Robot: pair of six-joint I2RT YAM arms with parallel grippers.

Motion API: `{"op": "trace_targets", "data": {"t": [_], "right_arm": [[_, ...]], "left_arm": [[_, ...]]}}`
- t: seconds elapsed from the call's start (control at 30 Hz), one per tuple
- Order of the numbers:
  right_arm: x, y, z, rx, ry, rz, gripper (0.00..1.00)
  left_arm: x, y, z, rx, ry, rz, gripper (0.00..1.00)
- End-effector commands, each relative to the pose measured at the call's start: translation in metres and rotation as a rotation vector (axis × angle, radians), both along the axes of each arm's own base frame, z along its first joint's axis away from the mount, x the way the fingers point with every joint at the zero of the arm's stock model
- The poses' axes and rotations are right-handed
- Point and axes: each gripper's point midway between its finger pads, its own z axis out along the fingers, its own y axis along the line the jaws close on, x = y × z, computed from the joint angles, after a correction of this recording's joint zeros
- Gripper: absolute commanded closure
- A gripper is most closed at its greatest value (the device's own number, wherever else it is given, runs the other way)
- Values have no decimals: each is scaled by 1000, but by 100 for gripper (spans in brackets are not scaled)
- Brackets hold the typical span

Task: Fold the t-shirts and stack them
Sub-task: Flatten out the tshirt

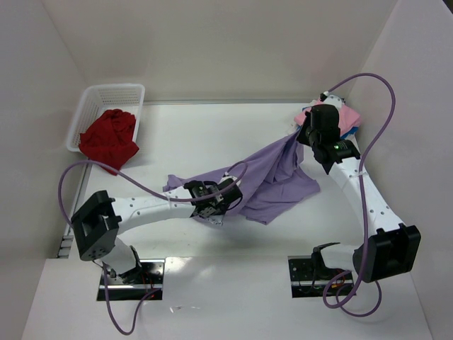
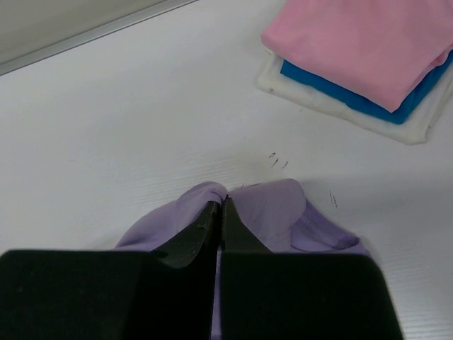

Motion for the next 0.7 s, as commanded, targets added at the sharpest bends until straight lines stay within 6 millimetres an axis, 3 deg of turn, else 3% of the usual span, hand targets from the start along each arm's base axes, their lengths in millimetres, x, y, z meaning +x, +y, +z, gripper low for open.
{"op": "trace_targets", "data": {"t": [0.0,0.13,0.23,0.3,0.37,0.53,0.67], "right_arm": [[8,-3,11,-1,-49,-5,100],[9,-1,15,5,-57,3,100],[9,-1,15,5,-57,3,100],[8,-1,18,7,-66,3,100],[8,0,18,11,-66,11,100],[7,0,14,9,-56,11,100],[7,0,12,9,-56,11,100]], "left_arm": [[8,-2,39,-54,-66,35,100],[13,1,56,-73,-112,50,100],[20,0,73,-105,-157,74,90],[21,-2,74,-109,-164,67,82],[16,-3,57,-73,-119,45,100],[-4,1,27,-41,-9,-10,100],[-19,3,7,-28,66,-42,89]]}}
